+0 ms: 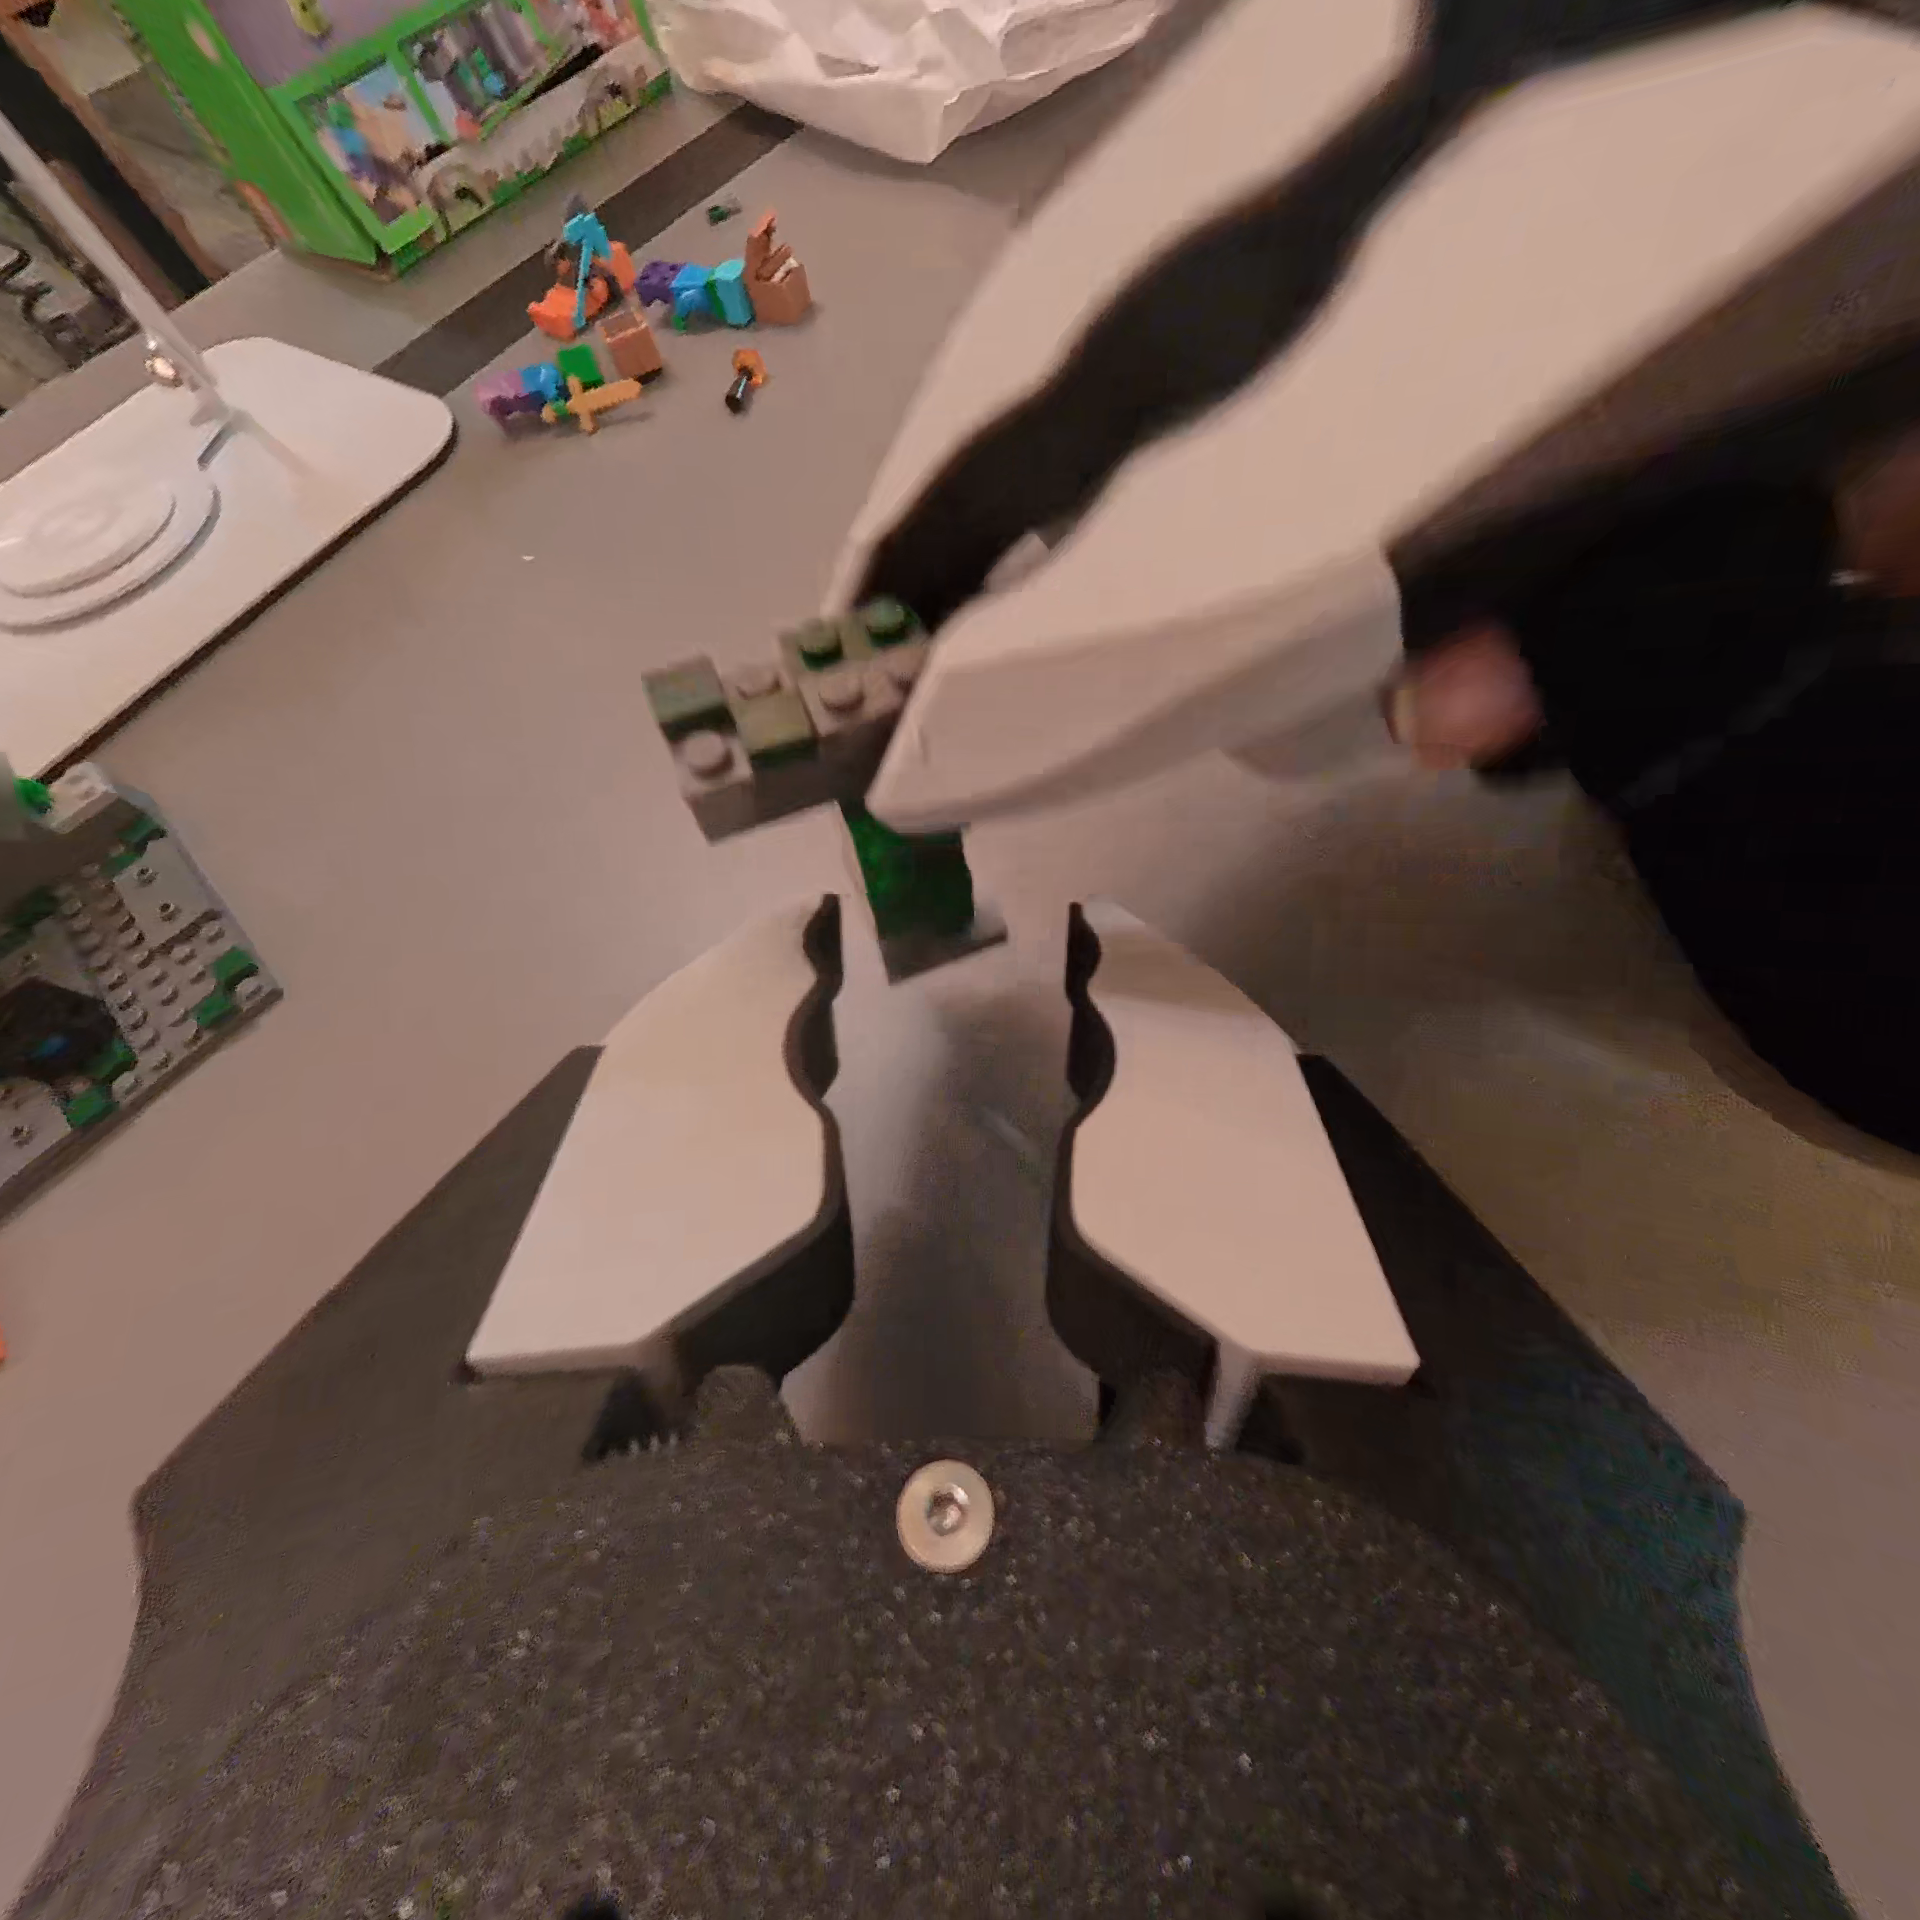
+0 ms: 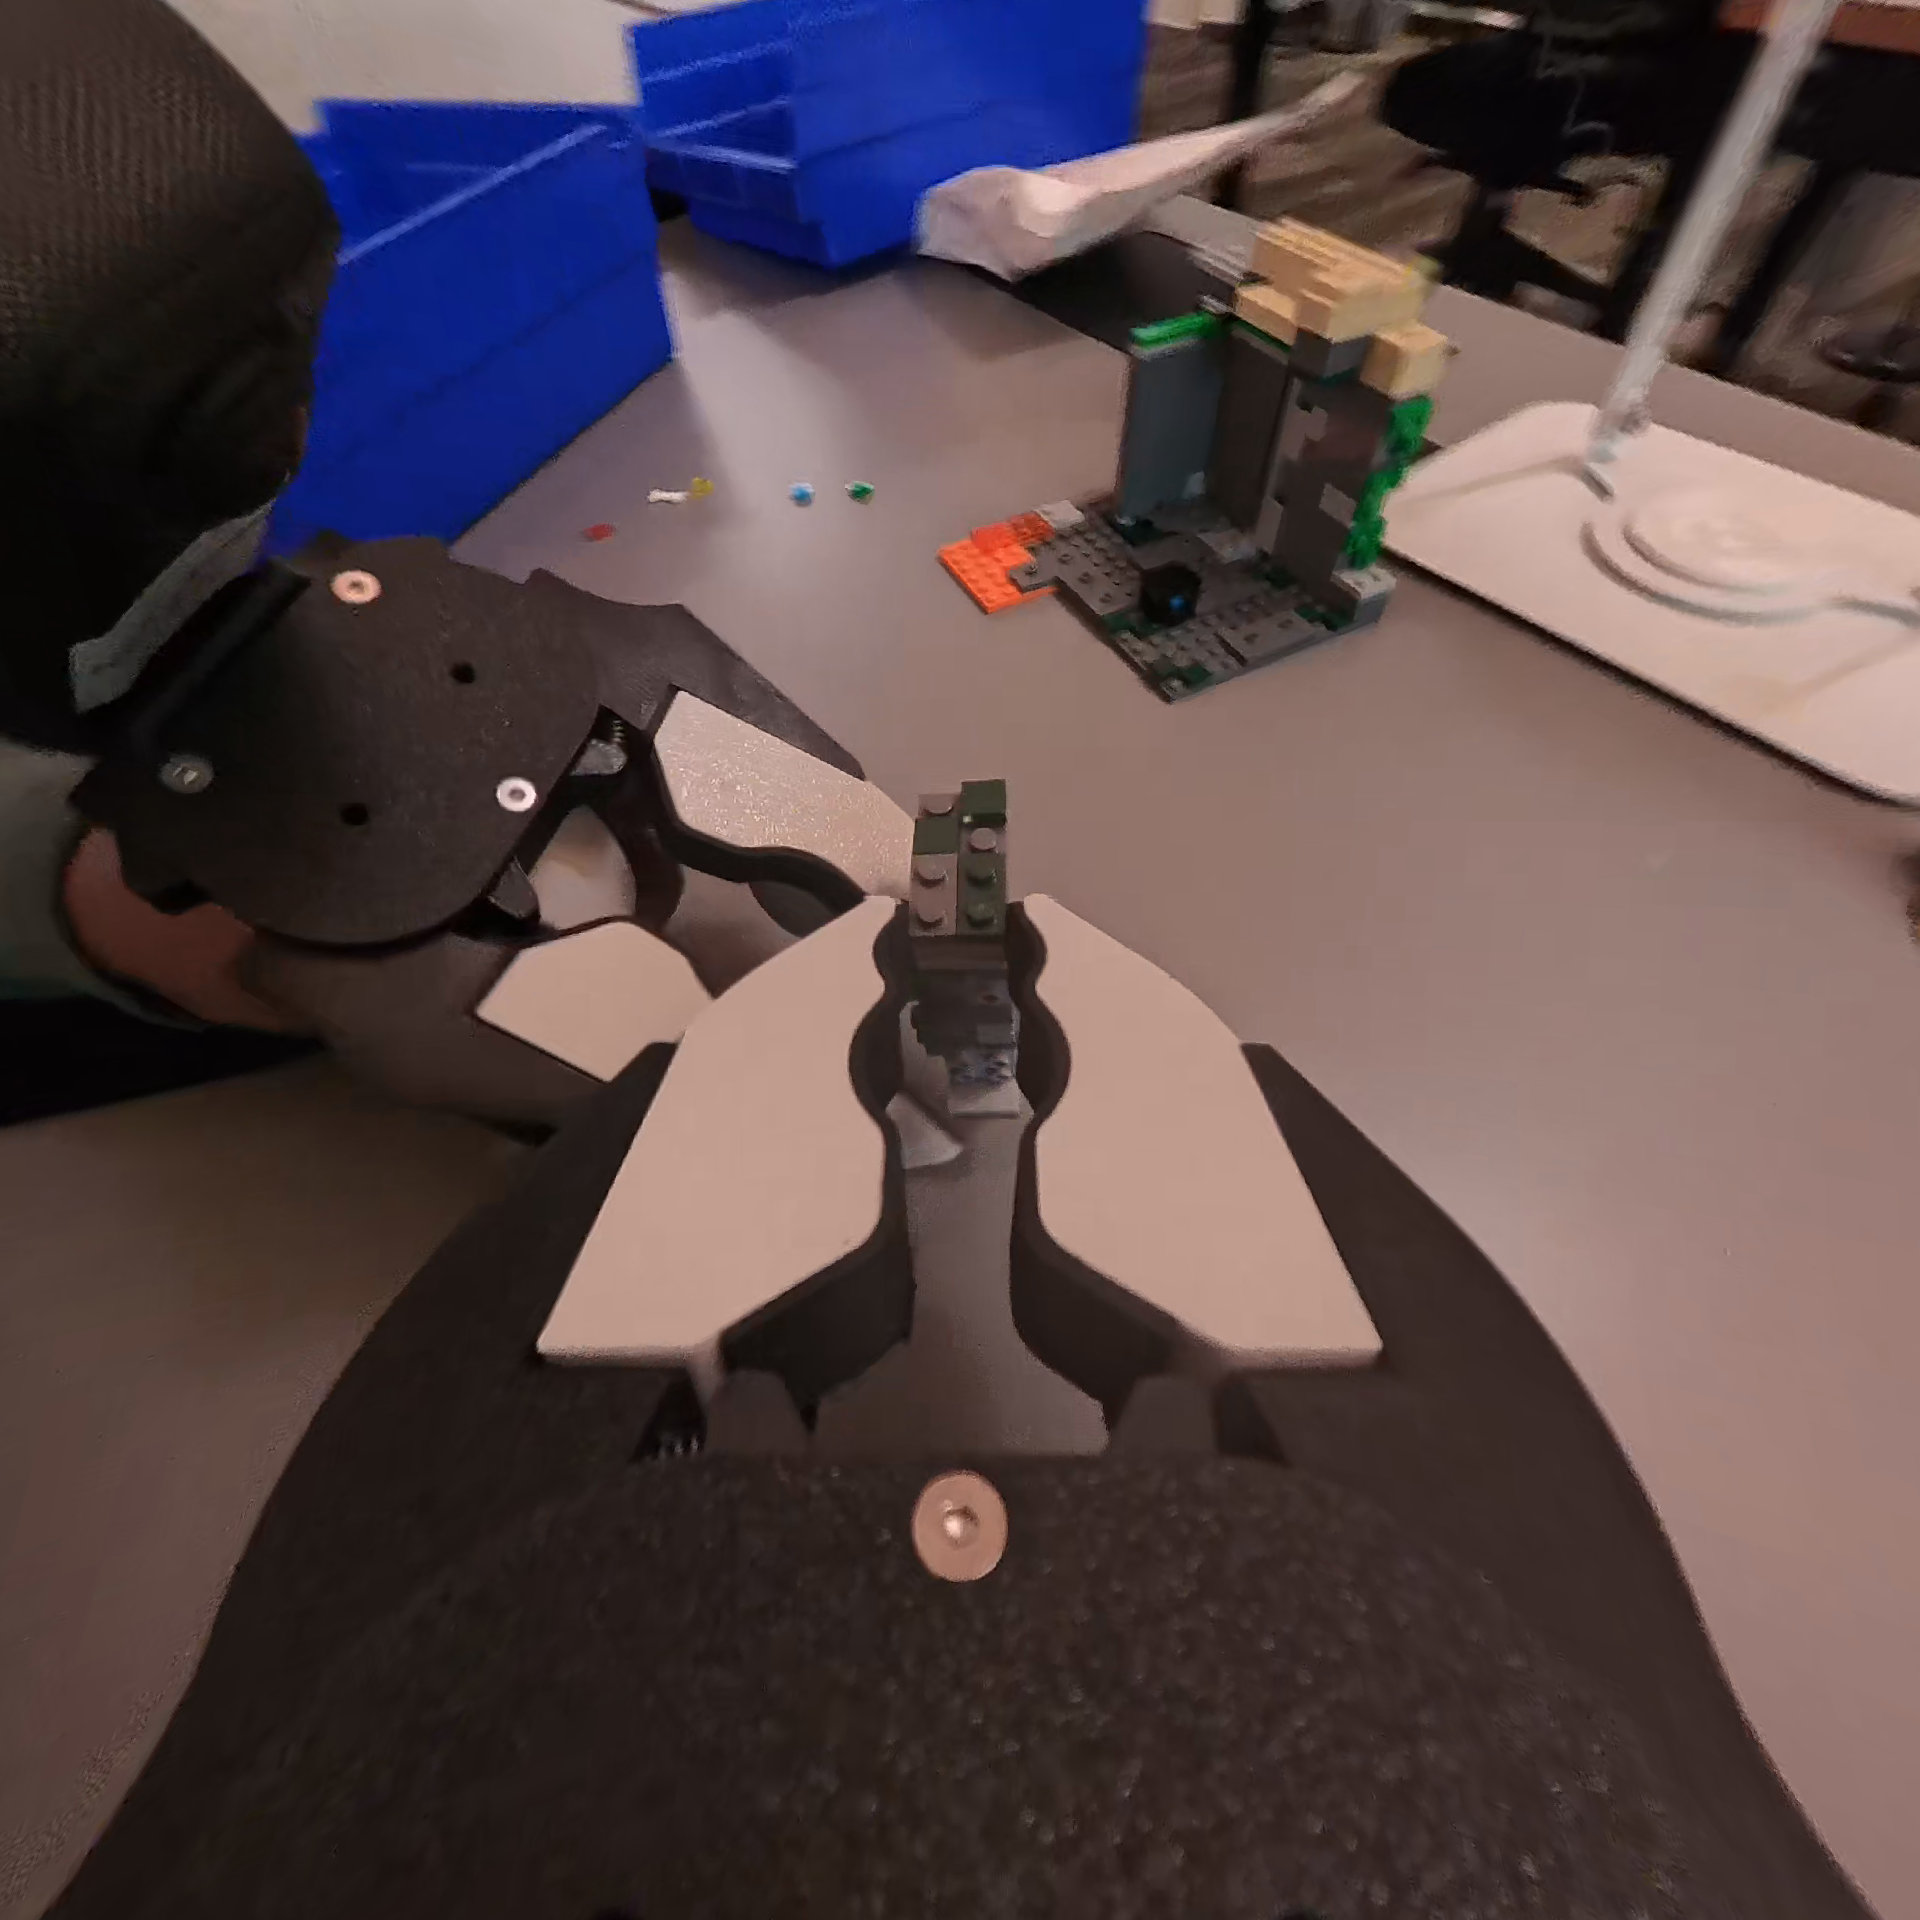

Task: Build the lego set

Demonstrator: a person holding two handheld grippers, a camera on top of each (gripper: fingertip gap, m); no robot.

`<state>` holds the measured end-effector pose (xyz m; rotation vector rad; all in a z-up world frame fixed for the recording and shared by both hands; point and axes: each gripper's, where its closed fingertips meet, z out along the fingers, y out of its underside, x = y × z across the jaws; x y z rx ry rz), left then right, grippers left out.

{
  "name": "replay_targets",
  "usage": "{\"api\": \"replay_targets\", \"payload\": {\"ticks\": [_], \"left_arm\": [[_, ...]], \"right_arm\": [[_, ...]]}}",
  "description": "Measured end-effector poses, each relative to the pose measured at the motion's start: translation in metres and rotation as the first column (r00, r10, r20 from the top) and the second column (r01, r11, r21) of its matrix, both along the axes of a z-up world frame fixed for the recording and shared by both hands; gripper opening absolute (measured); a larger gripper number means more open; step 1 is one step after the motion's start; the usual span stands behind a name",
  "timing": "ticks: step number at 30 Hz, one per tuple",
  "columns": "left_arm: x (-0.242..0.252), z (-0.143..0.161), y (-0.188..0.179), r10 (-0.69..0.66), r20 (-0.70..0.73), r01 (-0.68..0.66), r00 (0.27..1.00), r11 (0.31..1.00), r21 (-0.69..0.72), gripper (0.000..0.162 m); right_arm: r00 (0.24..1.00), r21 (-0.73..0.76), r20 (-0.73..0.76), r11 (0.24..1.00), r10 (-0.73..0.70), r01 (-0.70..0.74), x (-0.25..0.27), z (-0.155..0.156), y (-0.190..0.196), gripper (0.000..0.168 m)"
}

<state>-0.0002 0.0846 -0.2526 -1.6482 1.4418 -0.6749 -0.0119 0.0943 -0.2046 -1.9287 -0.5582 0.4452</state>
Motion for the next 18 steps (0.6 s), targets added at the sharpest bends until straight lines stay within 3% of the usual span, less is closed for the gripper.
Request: {"api": "replay_targets", "payload": {"ticks": [2, 5, 7, 11, 18], "left_arm": [[-0.001, 0.004, 0.0, -0.023, 0.018, 0.023, 1.0, 1.0, -0.01, 0.047], [-0.004, 0.01, 0.006, -0.021, 0.055, 0.023, 0.998, 0.999, -0.028, 0.046], [-0.007, 0.013, 0.012, -0.01, 0.07, 0.012, 0.997, 0.999, -0.029, 0.043], [-0.014, 0.013, 0.025, 0.019, 0.082, -0.015, 0.996, 0.999, -0.048, 0.039], [-0.017, 0.005, 0.032, 0.028, 0.064, -0.023, 0.998, 0.997, -0.07, 0.037]], "right_arm": [[0.986, -0.007, 0.008, 0.986, 0.168, -0.168, 0.006, 0.008, 0.003, 0.017], [0.9, 0.027, -0.045, 0.901, 0.434, -0.434, 0.014, 0.023, 0.005, 0.017], [0.845, 0.009, -0.088, 0.849, 0.527, -0.528, 0.021, 0.026, 0.012, 0.017], [0.796, -0.047, -0.083, 0.795, 0.6, -0.604, 0.027, 0.012, 0.03, 0.017], [0.821, -0.098, -0.093, 0.816, 0.563, -0.57, 0.023, -0.019, 0.045, 0.017]]}}
